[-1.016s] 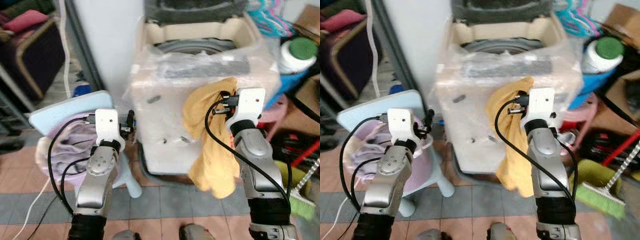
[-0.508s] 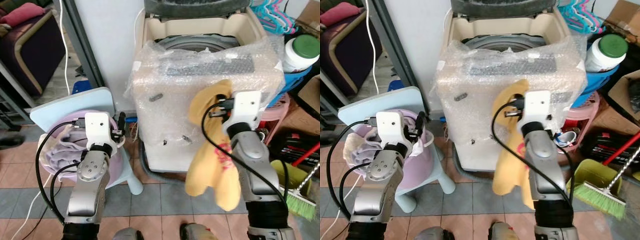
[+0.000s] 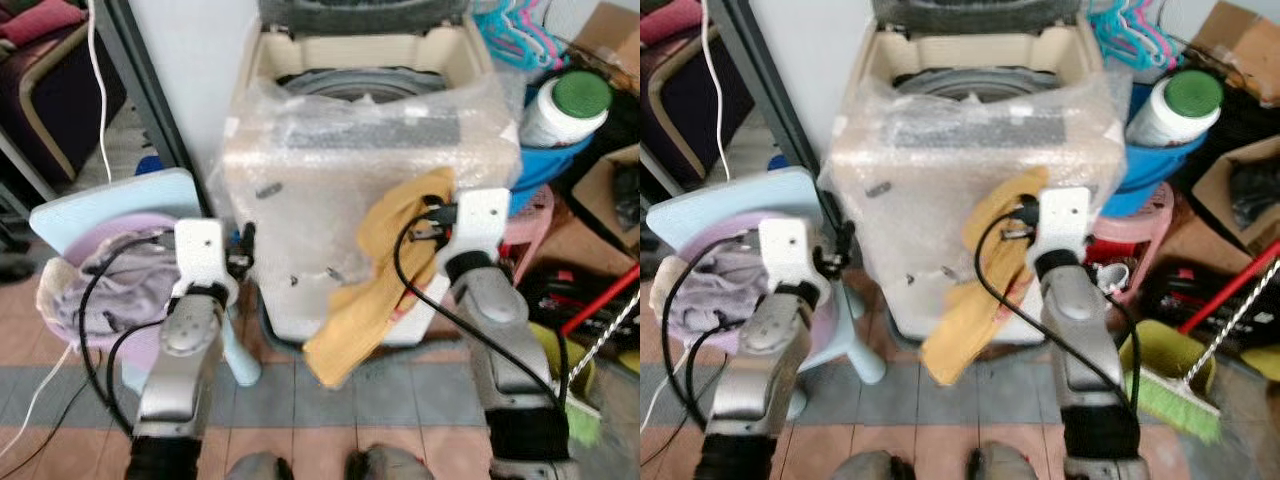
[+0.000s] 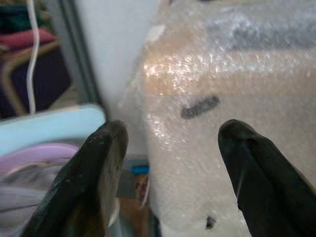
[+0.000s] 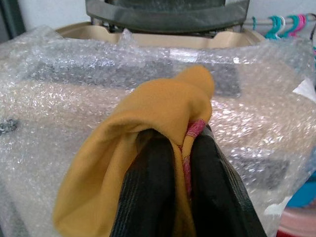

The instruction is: Clothes washing

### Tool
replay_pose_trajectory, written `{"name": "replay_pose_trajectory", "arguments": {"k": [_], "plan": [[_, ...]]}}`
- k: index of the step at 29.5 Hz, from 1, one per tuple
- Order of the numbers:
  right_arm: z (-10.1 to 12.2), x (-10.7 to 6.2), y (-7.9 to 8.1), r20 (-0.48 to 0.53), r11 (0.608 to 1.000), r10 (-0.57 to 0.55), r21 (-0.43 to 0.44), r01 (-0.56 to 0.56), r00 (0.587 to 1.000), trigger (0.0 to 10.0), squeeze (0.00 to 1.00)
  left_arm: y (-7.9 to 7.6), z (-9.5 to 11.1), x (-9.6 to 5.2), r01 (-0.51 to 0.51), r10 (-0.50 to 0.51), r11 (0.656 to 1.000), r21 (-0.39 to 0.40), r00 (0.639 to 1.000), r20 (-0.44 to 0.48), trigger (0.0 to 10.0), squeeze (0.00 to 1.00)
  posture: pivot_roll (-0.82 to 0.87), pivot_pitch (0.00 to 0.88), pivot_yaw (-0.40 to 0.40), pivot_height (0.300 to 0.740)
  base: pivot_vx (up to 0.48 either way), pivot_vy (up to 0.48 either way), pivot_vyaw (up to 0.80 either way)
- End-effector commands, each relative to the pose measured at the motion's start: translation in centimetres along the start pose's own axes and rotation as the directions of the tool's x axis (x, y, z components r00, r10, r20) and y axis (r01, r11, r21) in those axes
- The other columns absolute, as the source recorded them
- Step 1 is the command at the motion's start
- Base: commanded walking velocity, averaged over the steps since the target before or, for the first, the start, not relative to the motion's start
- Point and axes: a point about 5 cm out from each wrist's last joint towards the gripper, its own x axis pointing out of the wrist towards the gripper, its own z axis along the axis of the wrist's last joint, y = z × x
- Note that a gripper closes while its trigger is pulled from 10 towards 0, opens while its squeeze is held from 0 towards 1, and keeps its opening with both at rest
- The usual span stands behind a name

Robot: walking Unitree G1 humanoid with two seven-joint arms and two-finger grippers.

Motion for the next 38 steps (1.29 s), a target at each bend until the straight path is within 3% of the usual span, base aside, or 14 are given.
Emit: {"name": "replay_pose_trajectory", "arguments": {"k": [1,13,28,35,38], "plan": [[0.8,0.1,0.0,0.038,1.000,0.013,-0.006,-0.013,0.999,10.0,0.00,0.0,-0.2,-0.1,-0.009,0.009,1.000,0.001,1.000,-0.012,10.0,0.00,-0.08,0.023,0.085,0.740,0.000,0.000,0.00],[2.2,0.5,1.2,0.118,0.993,0.115,-0.022,-0.113,0.986,10.0,0.00,0.5,0.0,0.3,-0.029,0.029,0.999,-0.028,1.000,0.004,10.0,0.00,-0.08,0.026,0.085,0.740,0.094,0.000,0.32],[4.7,1.9,0.7,0.206,0.983,0.179,-0.084,-0.164,0.962,10.0,0.00,0.2,0.0,0.3,-0.011,0.012,0.999,-0.039,1.000,0.006,10.0,0.00,-0.09,0.018,0.088,0.740,0.397,0.000,0.23],[6.2,2.7,1.5,0.244,0.949,0.309,-0.148,-0.279,0.919,10.0,0.00,0.1,-0.1,0.3,-0.006,0.006,0.999,-0.042,1.000,0.002,10.0,0.00,-0.09,0.012,0.087,0.740,0.394,0.000,0.00],[8.0,3.6,1.9,0.269,0.918,0.387,-0.200,-0.342,0.882,10.0,0.00,-0.1,-0.2,0.4,0.001,-0.001,0.999,-0.041,1.000,0.000,10.0,0.00,-0.09,0.003,0.086,0.740,0.269,0.000,0.00]]}}
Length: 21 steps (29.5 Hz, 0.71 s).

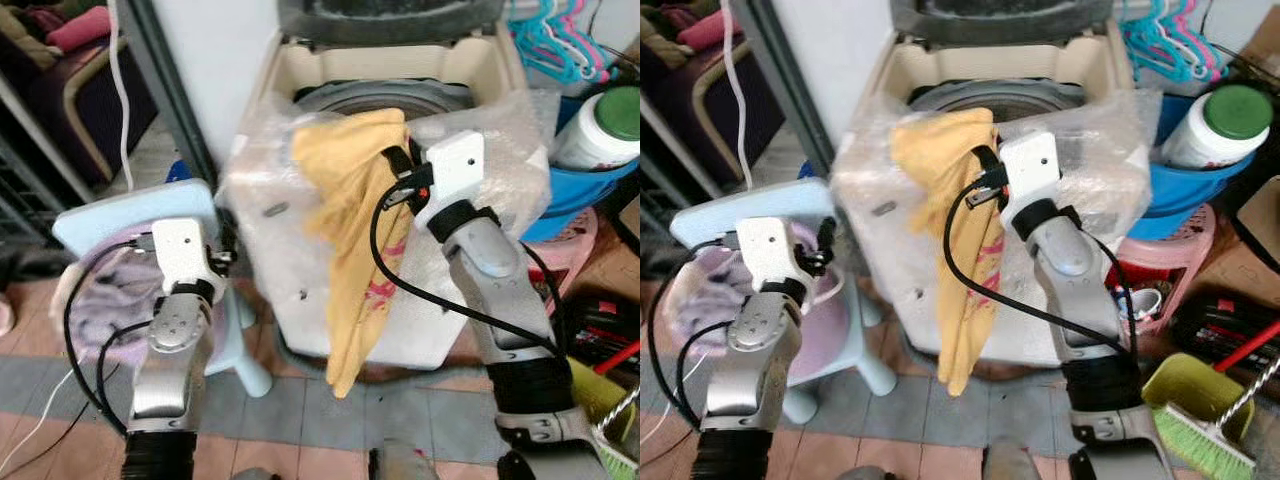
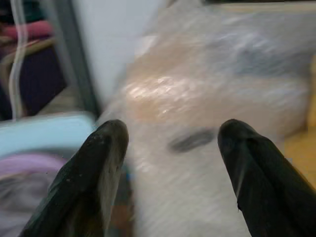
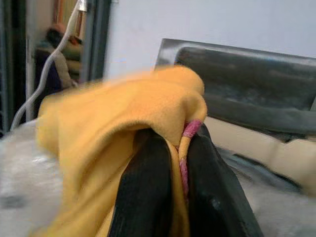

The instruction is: Clothes washing

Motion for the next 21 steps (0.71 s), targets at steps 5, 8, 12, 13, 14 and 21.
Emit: {"name": "replay_pose_trajectory", "arguments": {"k": [5,8,12,13,14,21], "plan": [[5.5,3.8,-0.4,0.176,0.987,0.137,-0.104,-0.120,0.975,10.0,0.00,1.1,0.3,0.2,-0.026,0.025,1.000,0.017,0.999,0.026,10.0,0.00,-0.09,0.000,0.083,0.740,0.303,0.000,0.00],[10.3,6.8,-2.5,0.280,0.977,0.157,-0.185,-0.107,0.947,10.0,0.00,0.8,0.2,0.5,-0.029,0.029,1.000,0.010,0.999,0.023,10.0,0.00,-0.10,0.000,0.072,0.740,0.405,0.000,0.00],[15.1,8.4,-4.6,0.396,0.959,0.108,-0.284,0.010,0.912,10.0,0.00,0.6,0.2,0.6,-0.042,0.042,0.999,-0.003,0.999,0.023,10.0,0.00,-0.10,0.000,0.061,0.740,0.242,0.000,0.00],[15.1,8.4,-4.6,0.396,0.959,0.108,-0.284,0.010,0.912,10.0,0.00,0.6,0.2,0.6,-0.042,0.042,0.999,-0.003,0.999,0.023,10.0,0.00,-0.10,0.000,0.061,0.740,0.000,0.000,0.00],[16.0,8.5,-5.0,0.422,0.958,0.085,-0.285,0.043,0.902,10.0,0.00,0.5,0.3,0.7,-0.043,0.043,0.999,-0.004,0.999,0.026,10.0,0.00,-0.10,0.000,0.059,0.740,0.000,0.000,0.00],[21.7,7.7,-8.9,0.630,0.881,-0.143,-0.270,0.389,0.763,10.0,0.00,0.5,0.2,0.7,-0.058,0.059,0.998,-0.006,0.998,0.033,10.0,0.00,-0.09,0.000,0.046,0.740,0.000,0.000,0.00]]}}
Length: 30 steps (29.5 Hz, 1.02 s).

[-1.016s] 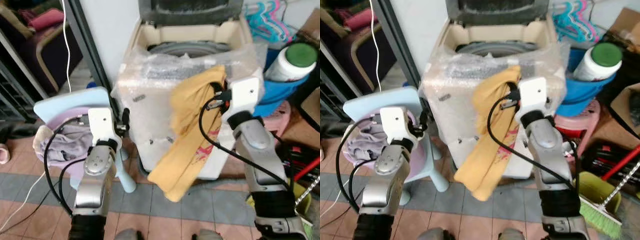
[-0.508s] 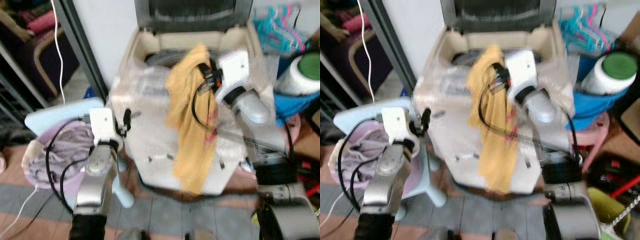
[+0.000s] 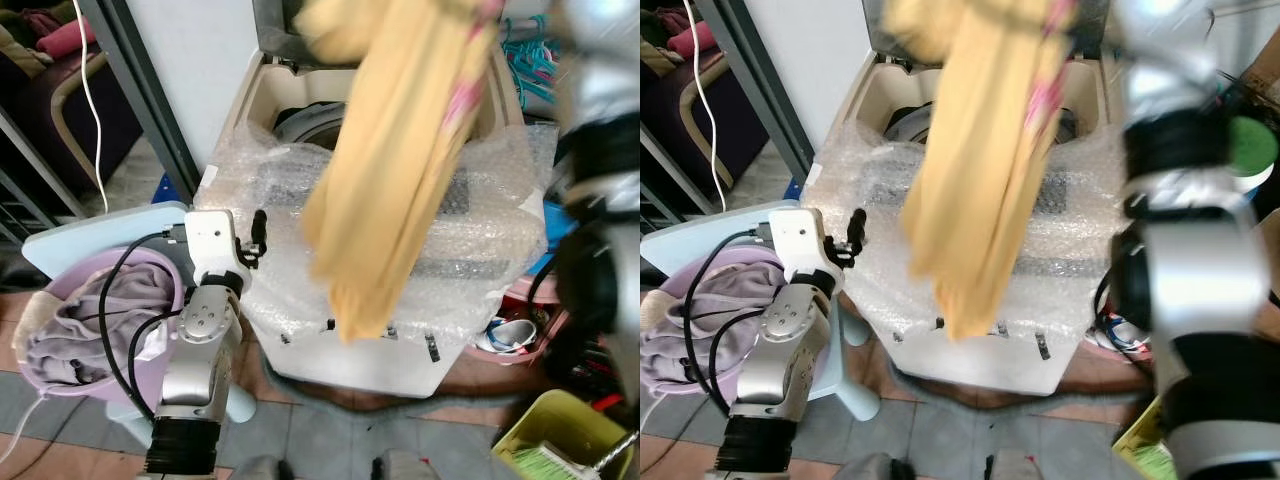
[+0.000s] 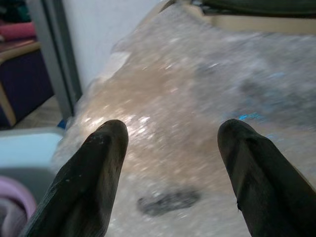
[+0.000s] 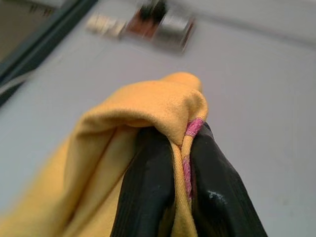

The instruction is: Clothes washing

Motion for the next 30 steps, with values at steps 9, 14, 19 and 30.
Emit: {"name": "replay_pose_trajectory", "arguments": {"k": [9,14,19,30], "plan": [[-10.0,-11.5,10.5,-0.369,0.929,0.322,0.303,-0.214,0.872,10.0,0.00,0.4,-0.1,0.0,-0.024,0.024,1.000,0.014,1.000,-0.002,10.0,0.00,-0.09,0.000,0.062,0.740,0.000,0.000,0.00],[-10.3,-15.1,12.8,-0.406,0.886,0.412,0.388,-0.254,0.816,10.0,0.00,0.4,-0.2,0.0,-0.020,0.020,1.000,0.019,1.000,-0.011,10.0,0.00,-0.10,0.000,0.072,0.740,0.000,0.000,0.00],[-10.3,-18.5,13.4,-0.451,0.831,0.475,0.512,-0.218,0.756,10.0,0.76,0.3,-0.2,0.2,-0.011,0.012,1.000,0.029,1.000,-0.017,10.0,0.00,-0.10,0.000,0.077,0.740,0.000,0.000,0.00],[-7.9,-19.9,9.8,-0.393,0.774,0.613,0.473,-0.421,0.685,10.0,1.00,0.5,-0.5,-0.1,-0.033,0.034,0.999,0.035,0.999,-0.036,10.0,0.00,-0.10,0.001,0.074,0.740,0.000,0.000,0.00]]}}
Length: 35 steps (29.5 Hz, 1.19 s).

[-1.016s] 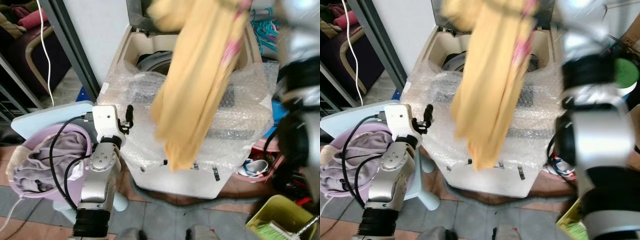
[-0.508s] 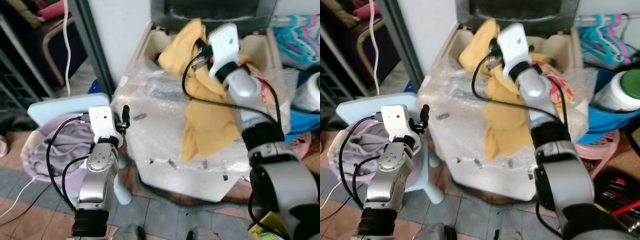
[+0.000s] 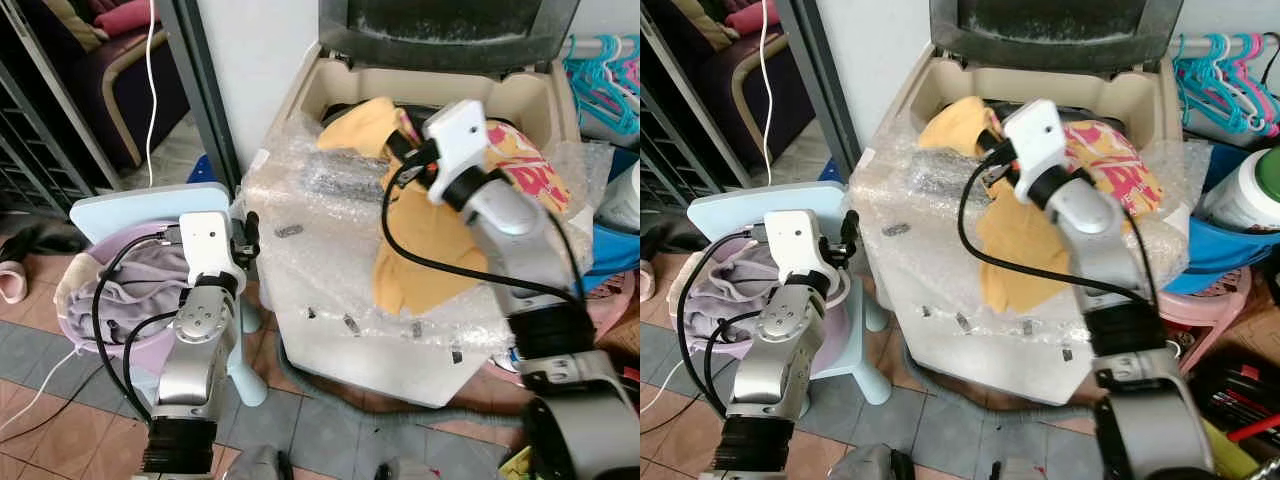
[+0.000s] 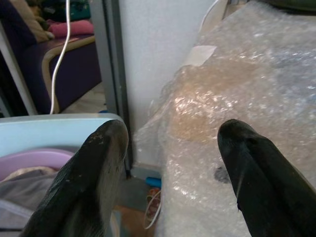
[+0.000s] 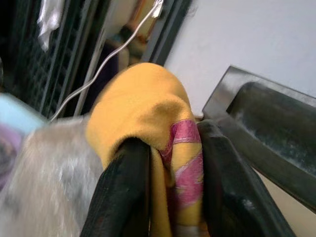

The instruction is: Clothes washing

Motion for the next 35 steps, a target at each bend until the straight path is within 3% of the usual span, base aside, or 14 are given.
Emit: {"name": "replay_pose_trajectory", "arguments": {"k": [1,7,10,11,15,16,18,20,23,24,25,26,27,35], "plan": [[0.6,-0.5,-0.2,0.003,0.998,0.058,-0.014,-0.058,0.998,10.0,1.00,0.3,-0.3,-0.2,-0.012,0.012,1.000,0.007,1.000,-0.017,10.0,0.00,-0.11,0.002,0.072,0.740,0.000,0.000,0.00],[0.3,-3.9,-3.2,-0.145,0.982,0.165,-0.063,-0.176,0.976,10.0,1.00,0.2,-0.6,-0.6,-0.004,0.004,1.000,0.013,0.999,-0.032,10.0,0.00,-0.11,0.022,0.067,0.740,0.000,0.000,0.00],[-0.8,-5.0,-3.4,-0.243,0.971,0.207,-0.067,-0.230,0.948,10.0,1.00,0.3,-0.7,-0.7,-0.005,0.006,1.000,0.014,0.999,-0.037,10.0,0.00,-0.11,0.032,0.064,0.740,0.000,0.000,0.00],[-2.0,-5.7,-3.0,-0.329,0.953,0.257,-0.068,-0.294,0.909,10.0,1.00,0.3,-0.6,-0.8,-0.007,0.007,1.000,0.015,0.999,-0.038,10.0,0.00,-0.11,0.039,0.062,0.740,0.000,0.000,0.00],[-3.1,-6.2,-2.3,-0.388,0.936,0.313,-0.032,-0.352,0.867,10.0,0.99,0.4,-0.6,-0.9,-0.012,0.013,1.000,0.019,0.999,-0.039,10.0,0.00,-0.10,0.050,0.064,0.740,0.000,0.000,0.00],[-3.2,-6.4,-1.9,-0.398,0.928,0.339,-0.010,-0.374,0.852,10.0,0.85,0.5,-0.5,-1.1,-0.015,0.016,1.000,0.022,0.999,-0.039,10.0,0.00,-0.09,0.066,0.065,0.740,0.000,0.000,0.00],[-3.5,-6.7,-1.8,-0.408,0.922,0.356,0.008,-0.386,0.841,10.0,0.80,0.6,-0.5,-1.2,-0.017,0.018,1.000,0.024,0.999,-0.041,10.0,0.00,-0.09,0.068,0.064,0.740,0.000,0.000,0.00],[-3.9,-7.2,-2.0,-0.440,0.918,0.361,0.011,-0.397,0.822,10.0,0.22,0.7,-0.6,-1.4,-0.023,0.024,0.999,0.023,0.998,-0.052,10.0,0.00,-0.09,0.070,0.062,0.740,0.000,0.000,0.00],[-4.5,-7.5,-2.1,-0.464,0.922,0.352,0.021,-0.387,0.813,10.0,0.00,0.6,-0.6,-1.4,-0.017,0.018,1.000,0.024,0.998,-0.054,10.0,0.00,-0.09,0.068,0.065,0.740,0.000,0.000,0.00],[-4.8,-7.5,-2.1,-0.473,0.925,0.345,0.023,-0.380,0.810,7.7,0.00,0.5,-0.6,-1.3,-0.013,0.014,1.000,0.025,0.999,-0.052,10.0,0.00,-0.09,0.068,0.065,0.740,0.000,0.000,0.00],[-4.8,-7.5,-2.1,-0.473,0.925,0.345,0.023,-0.380,0.810,7.7,0.00,0.5,-0.6,-1.3,-0.013,0.014,1.000,0.025,0.999,-0.052,10.0,0.00,-0.09,0.068,0.065,0.740,0.000,0.000,0.00],[-5.0,-7.6,-2.2,-0.480,0.927,0.341,0.025,-0.375,0.809,1.6,0.00,0.5,-0.5,-1.3,-0.010,0.011,1.000,0.026,0.999,-0.051,10.0,0.00,-0.09,0.068,0.065,0.740,0.000,0.000,0.00],[-5.6,-7.5,-2.1,-0.497,0.934,0.321,0.024,-0.356,0.806,0.0,0.00,0.4,-0.5,-1.2,-0.005,0.007,1.000,0.028,0.999,-0.051,10.0,0.00,-0.09,0.064,0.065,0.740,0.000,0.000,0.00],[-7.0,-7.0,-1.8,-0.556,0.931,0.305,0.005,-0.364,0.773,0.0,0.00,0.3,-0.4,-1.0,0.001,0.001,0.999,0.033,0.998,-0.057,10.0,0.00,-0.08,0.048,0.071,0.740,0.000,0.000,0.00]]}}
